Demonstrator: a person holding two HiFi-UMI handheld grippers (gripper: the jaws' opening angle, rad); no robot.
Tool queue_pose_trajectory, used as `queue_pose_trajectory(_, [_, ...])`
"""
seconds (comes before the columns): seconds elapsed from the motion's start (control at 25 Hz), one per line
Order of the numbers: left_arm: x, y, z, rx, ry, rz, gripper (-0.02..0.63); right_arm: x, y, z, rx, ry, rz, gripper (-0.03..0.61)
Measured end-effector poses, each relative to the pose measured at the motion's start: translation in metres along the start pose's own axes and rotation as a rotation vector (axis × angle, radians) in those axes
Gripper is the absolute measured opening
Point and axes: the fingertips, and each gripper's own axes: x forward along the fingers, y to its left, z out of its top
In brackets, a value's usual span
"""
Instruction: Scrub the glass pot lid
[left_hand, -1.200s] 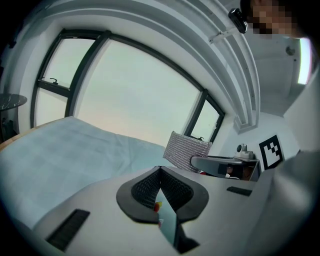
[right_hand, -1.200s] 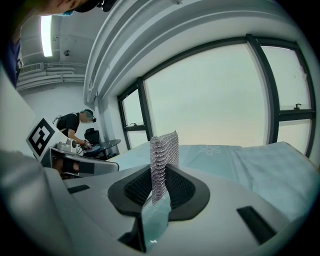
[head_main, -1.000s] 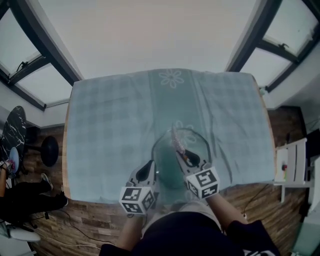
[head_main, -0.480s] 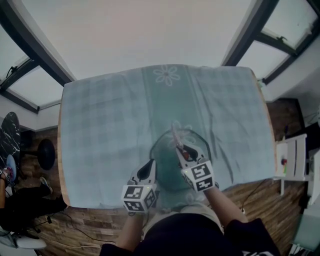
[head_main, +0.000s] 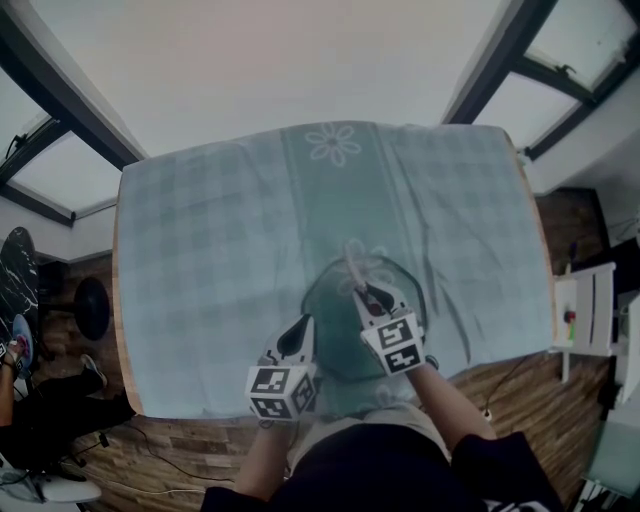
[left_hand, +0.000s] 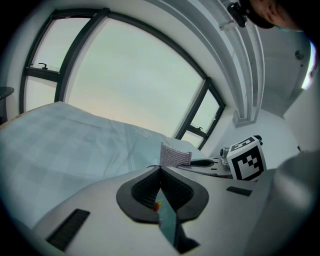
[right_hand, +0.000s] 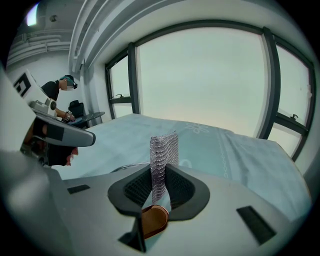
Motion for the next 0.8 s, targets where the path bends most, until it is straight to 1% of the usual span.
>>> queue_pose_trajectory(0.16, [0.0,0.004,0.004,-0.002,-0.001,0.0,0.002,0.003,-0.002,-0.007,-0.006,0.026,-0.013,0.072])
queue_pose_trajectory(0.32, [-0.003,0.007,0.007,-0.013,-0.008,0.008,0.002,0.005,0.001,-0.01,-0.057,0.041,-0.021,0.072])
queue_pose_trajectory(0.52, [-0.008,0.005,0.002,-0.022,0.006,0.012,0.002,0.005,0.011,-0.012,-0.117,0.051,-0.014,0.072])
queue_pose_trajectory(0.8, [-0.015,-0.003,-0.008,-0.04,0.013,0.009,0.002,0.002,0.042,-0.018,-0.301,0.06,0.05,0.072])
